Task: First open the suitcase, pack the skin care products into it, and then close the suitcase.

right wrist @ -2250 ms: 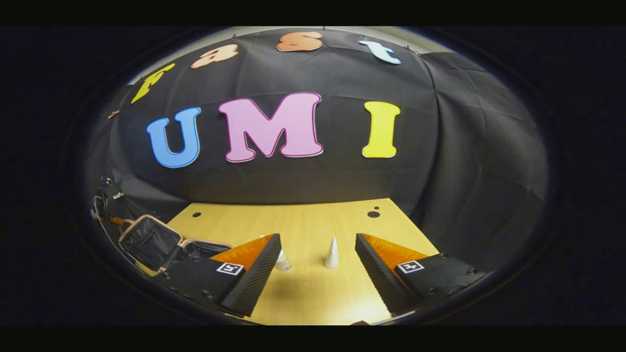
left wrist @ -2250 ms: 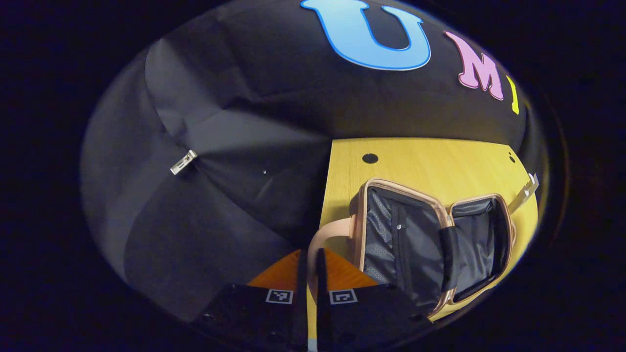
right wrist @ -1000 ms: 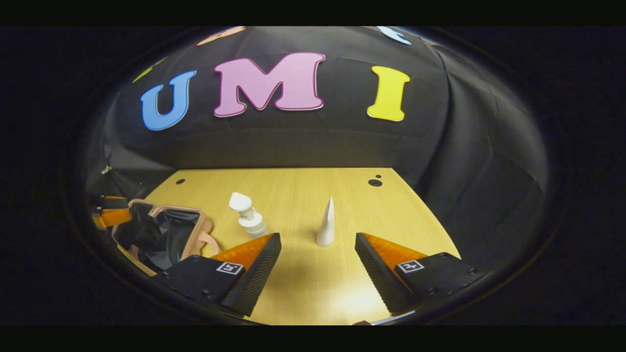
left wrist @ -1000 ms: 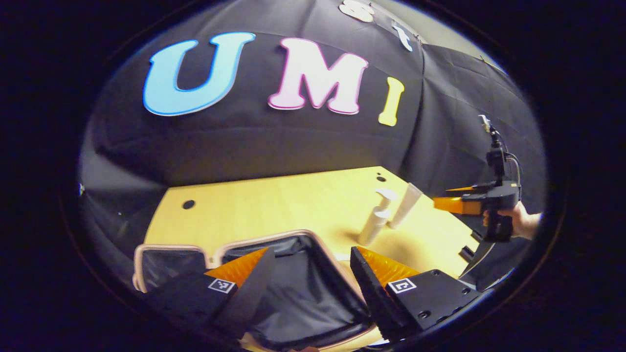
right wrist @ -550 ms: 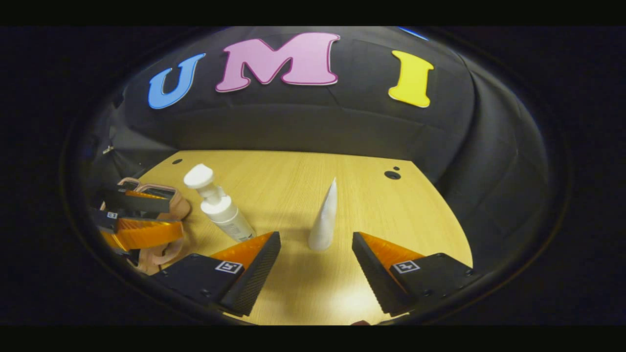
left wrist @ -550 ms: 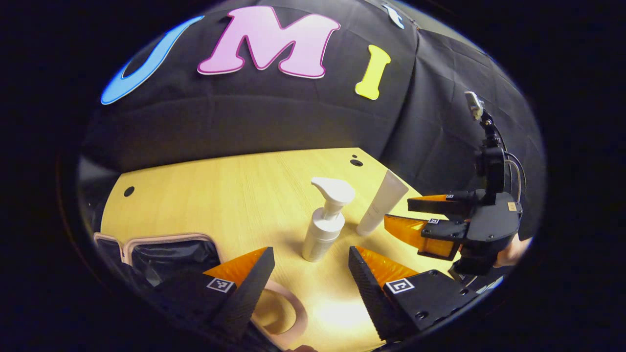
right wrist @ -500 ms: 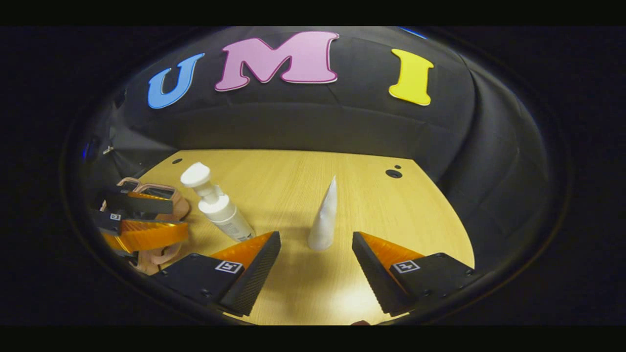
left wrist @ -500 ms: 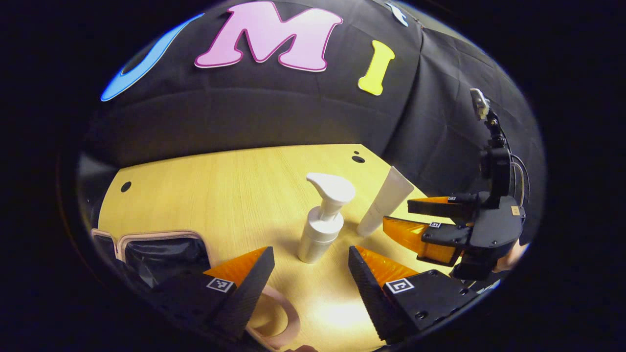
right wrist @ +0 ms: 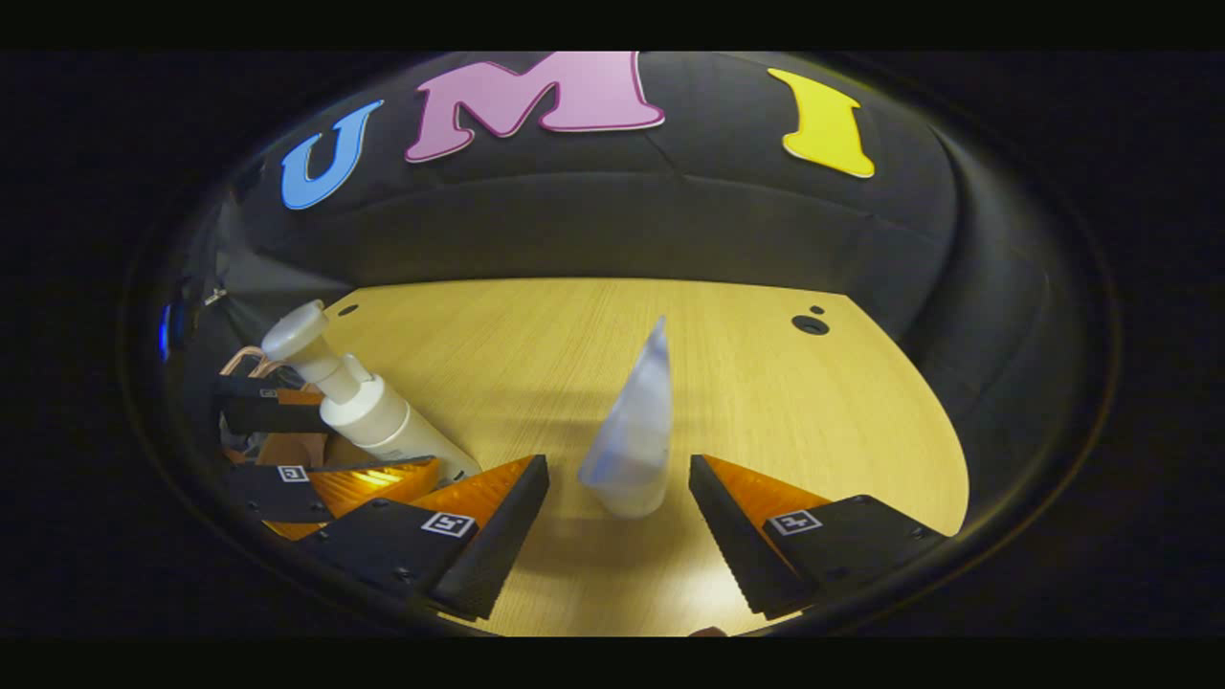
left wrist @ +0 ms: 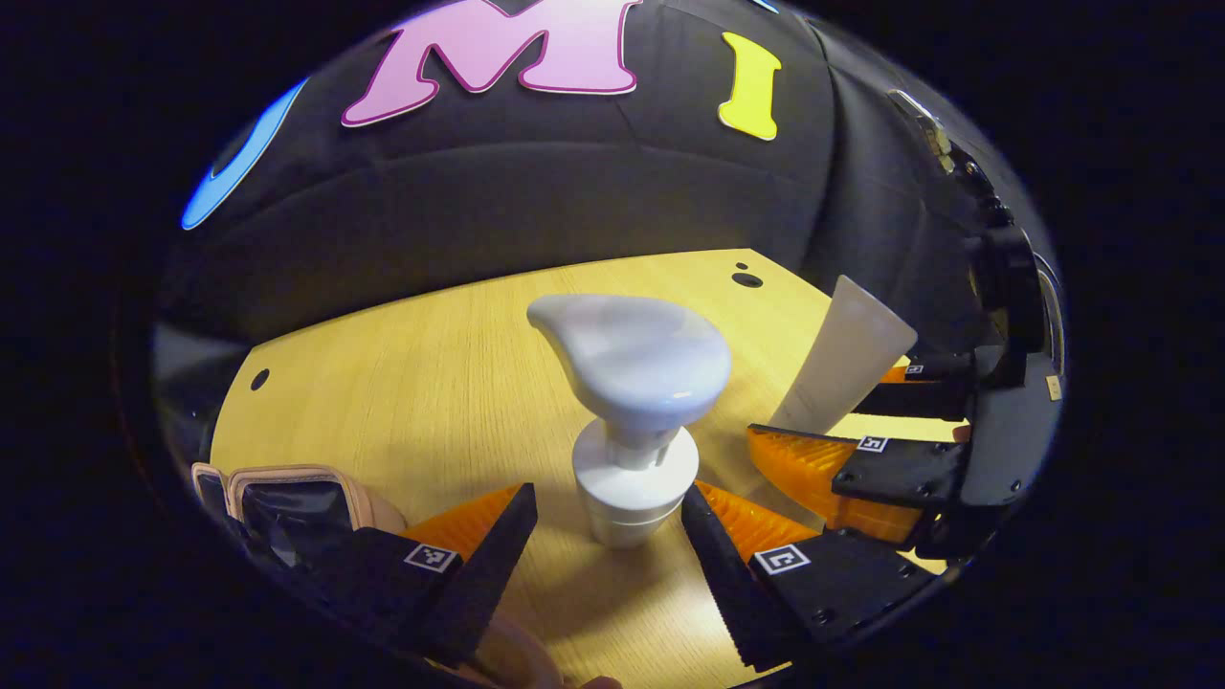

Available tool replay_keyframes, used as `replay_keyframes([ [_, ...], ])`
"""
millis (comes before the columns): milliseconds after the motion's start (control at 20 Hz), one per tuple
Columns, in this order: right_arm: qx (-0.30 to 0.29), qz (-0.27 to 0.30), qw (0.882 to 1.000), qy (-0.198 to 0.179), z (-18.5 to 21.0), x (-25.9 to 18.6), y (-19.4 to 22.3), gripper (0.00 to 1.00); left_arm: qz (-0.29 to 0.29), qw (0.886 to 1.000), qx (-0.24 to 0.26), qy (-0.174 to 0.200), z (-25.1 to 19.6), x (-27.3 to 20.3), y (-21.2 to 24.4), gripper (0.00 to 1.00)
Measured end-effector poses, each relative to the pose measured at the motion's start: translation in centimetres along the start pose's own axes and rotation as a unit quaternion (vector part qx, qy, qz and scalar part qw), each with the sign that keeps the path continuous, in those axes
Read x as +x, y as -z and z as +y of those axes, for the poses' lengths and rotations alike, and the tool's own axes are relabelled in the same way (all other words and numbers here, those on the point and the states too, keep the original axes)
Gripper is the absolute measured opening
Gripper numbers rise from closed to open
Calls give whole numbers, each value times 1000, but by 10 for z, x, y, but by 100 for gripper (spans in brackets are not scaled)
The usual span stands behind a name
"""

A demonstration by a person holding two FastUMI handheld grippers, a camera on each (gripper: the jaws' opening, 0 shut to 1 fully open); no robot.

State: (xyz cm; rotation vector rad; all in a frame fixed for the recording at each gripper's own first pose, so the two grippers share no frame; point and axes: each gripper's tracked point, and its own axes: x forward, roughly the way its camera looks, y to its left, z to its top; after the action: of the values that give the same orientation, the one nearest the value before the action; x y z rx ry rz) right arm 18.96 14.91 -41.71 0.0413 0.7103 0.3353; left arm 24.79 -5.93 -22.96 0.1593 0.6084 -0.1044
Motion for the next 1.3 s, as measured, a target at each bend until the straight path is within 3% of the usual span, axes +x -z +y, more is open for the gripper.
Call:
replay_keyframes([
  [200, -9, 11, 1000, 13, -4, 16, 10, 89, 4, 1000, -21, -8, -7, 21, 4, 95],
  [250, -1, 19, 1000, 17, -9, 22, 14, 78, 2, 1000, -20, -22, -7, 8, 0, 84],
  [300, 11, 12, 1000, 18, -8, 22, 9, 70, 6, 1000, -20, -21, -8, 22, 1, 65],
  [400, 7, 25, 1000, 12, -4, 21, 9, 53, 29, 999, -19, -8, -15, 22, 7, 59],
  [650, 22, 39, 999, 4, -7, 6, 9, 49, 58, 998, -9, -10, -2, -7, 2, 58],
  [800, 33, 38, 999, -9, -3, -17, 0, 50, 91, 995, -17, 24, -2, -43, 2, 58],
  [950, 44, 15, 998, -30, 10, -43, -21, 51, 109, 993, 22, 37, 22, -96, 2, 54],
  [1050, 38, -1, 999, -37, 20, -58, -31, 51, 130, 990, 41, 34, 44, -131, 11, 58],
  [1200, 46, -10, 998, -52, 38, -74, -37, 51, 175, 984, -8, 34, 80, -181, 20, 61],
  [1300, 45, -17, 997, -61, 50, -85, -41, 51, 187, 982, -23, 32, 97, -193, 24, 58],
])
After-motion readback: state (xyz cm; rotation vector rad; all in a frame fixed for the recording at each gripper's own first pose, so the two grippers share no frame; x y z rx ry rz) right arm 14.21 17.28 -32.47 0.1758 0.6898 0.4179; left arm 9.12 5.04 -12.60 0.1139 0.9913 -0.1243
